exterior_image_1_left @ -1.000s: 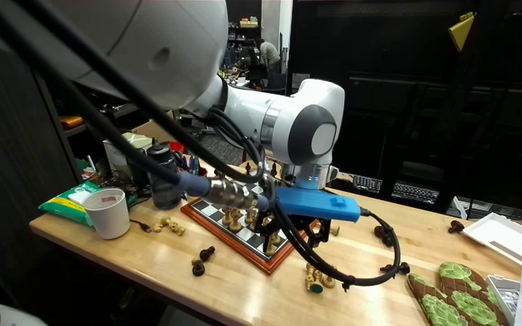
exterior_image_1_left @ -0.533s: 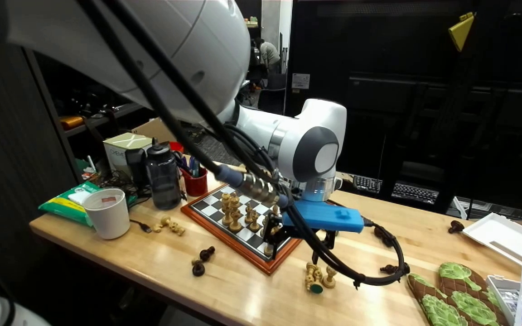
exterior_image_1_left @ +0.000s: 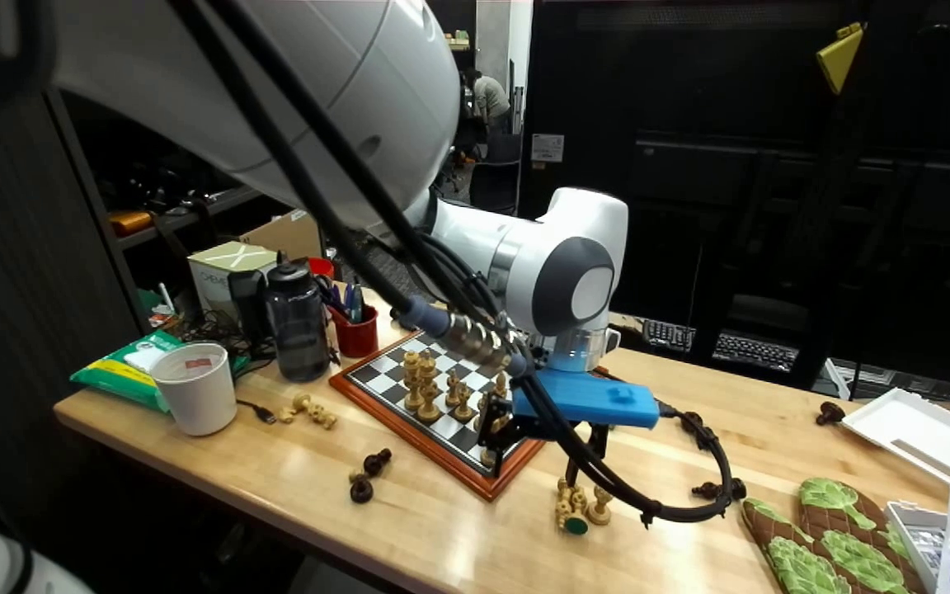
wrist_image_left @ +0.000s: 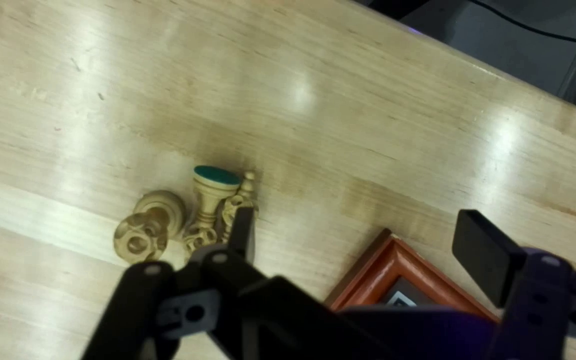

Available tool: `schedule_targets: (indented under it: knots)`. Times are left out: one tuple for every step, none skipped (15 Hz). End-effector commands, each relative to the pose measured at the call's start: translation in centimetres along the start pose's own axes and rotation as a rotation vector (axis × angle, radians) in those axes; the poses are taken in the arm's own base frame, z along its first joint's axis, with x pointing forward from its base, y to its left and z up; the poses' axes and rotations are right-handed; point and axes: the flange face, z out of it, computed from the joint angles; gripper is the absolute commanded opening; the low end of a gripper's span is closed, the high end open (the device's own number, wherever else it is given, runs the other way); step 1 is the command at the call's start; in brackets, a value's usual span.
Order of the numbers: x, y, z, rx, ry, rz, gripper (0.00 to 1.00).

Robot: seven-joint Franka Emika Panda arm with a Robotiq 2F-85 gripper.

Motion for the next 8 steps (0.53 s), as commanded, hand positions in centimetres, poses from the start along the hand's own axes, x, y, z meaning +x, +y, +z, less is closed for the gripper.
schedule_targets:
  knots:
    - [1.0, 0.4, 1.4, 0.036, -0.012, -0.024, 1.0]
    - [1.2, 0.5, 1.9, 0.049, -0.016, -0.023, 1.0]
    - [1.3, 0.6, 2.3, 0.062, -0.02, -0.022, 1.0]
    - [1.4, 0.7, 2.6, 0.07, -0.022, -0.02, 1.0]
    - [1.5, 0.9, 3.0, 0.078, -0.025, -0.021, 1.0]
    - [1.7, 1.1, 3.3, 0.081, -0.029, -0.025, 1.0]
    - [1.8, 1.4, 3.5, 0.081, -0.034, -0.033, 1.0]
    - [1.9, 1.6, 3.7, 0.078, -0.041, -0.044, 1.0]
